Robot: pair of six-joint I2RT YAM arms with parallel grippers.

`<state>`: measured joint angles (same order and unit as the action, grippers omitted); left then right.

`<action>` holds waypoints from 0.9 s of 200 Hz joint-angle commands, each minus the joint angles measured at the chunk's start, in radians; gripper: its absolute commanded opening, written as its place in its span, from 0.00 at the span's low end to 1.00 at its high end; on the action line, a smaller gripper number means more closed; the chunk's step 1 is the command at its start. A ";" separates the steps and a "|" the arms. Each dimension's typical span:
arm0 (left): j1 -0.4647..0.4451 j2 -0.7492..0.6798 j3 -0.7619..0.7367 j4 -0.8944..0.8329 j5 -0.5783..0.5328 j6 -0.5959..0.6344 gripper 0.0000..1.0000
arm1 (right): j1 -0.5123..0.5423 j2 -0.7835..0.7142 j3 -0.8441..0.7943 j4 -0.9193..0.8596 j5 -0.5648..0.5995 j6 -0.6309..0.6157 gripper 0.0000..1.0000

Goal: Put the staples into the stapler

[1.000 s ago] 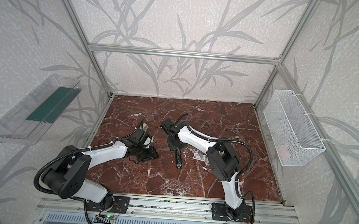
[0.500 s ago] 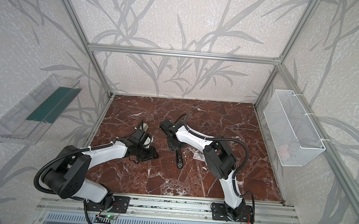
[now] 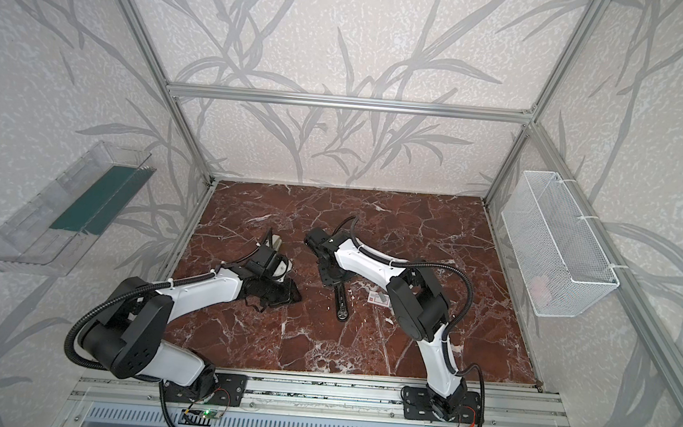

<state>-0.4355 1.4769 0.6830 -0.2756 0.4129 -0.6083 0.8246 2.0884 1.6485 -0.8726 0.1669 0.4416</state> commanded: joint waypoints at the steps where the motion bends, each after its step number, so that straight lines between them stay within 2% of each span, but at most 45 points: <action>1: 0.006 -0.009 -0.009 -0.005 -0.007 0.006 0.41 | -0.006 0.004 0.013 -0.002 -0.017 0.013 0.28; 43: 0.006 -0.009 -0.010 -0.004 -0.008 0.007 0.41 | -0.015 0.016 0.007 0.010 -0.021 0.016 0.27; 107: 0.006 -0.009 -0.009 -0.007 -0.010 0.008 0.41 | -0.016 0.044 0.034 0.003 -0.022 0.008 0.20; 180: 0.006 0.005 -0.003 -0.002 -0.005 0.008 0.41 | -0.016 0.007 0.042 -0.016 0.004 -0.003 0.16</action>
<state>-0.4355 1.4769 0.6830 -0.2756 0.4133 -0.6041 0.8104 2.1071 1.6634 -0.8631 0.1516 0.4438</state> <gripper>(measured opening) 0.407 0.164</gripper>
